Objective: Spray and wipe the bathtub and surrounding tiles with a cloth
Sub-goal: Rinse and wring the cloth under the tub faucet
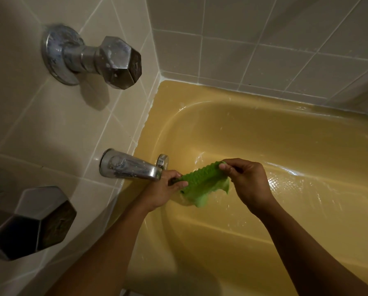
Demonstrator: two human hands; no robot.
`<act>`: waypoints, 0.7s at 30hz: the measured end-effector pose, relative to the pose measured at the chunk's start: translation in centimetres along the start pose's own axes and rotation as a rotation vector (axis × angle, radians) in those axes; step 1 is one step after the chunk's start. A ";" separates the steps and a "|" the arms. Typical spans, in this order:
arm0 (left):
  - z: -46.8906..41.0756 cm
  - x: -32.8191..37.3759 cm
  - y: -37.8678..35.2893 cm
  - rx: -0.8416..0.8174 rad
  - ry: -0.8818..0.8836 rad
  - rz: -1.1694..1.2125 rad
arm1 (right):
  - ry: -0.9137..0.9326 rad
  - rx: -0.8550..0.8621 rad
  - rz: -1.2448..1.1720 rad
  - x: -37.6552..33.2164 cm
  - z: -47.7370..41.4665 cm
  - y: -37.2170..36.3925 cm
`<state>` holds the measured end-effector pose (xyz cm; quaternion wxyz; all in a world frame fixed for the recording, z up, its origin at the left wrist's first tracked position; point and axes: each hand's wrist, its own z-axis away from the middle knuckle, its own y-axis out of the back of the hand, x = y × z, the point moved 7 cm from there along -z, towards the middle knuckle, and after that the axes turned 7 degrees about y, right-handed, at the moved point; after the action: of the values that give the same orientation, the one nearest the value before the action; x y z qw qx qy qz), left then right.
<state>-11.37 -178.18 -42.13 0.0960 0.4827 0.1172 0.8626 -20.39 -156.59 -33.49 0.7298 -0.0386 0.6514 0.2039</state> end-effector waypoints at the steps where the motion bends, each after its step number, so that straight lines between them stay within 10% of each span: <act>1: -0.2 0.1 -0.3 -0.016 -0.013 -0.012 | 0.012 -0.001 -0.005 -0.1 0.1 0.2; 21: -1.8 -2.1 1.0 0.027 0.040 -0.145 | 0.044 0.063 -0.113 -2.5 0.2 3.7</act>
<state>-11.85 -179.94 -44.44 0.1495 0.4568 0.1655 0.8611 -21.67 -153.80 -30.26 0.7267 -0.0567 0.6700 0.1409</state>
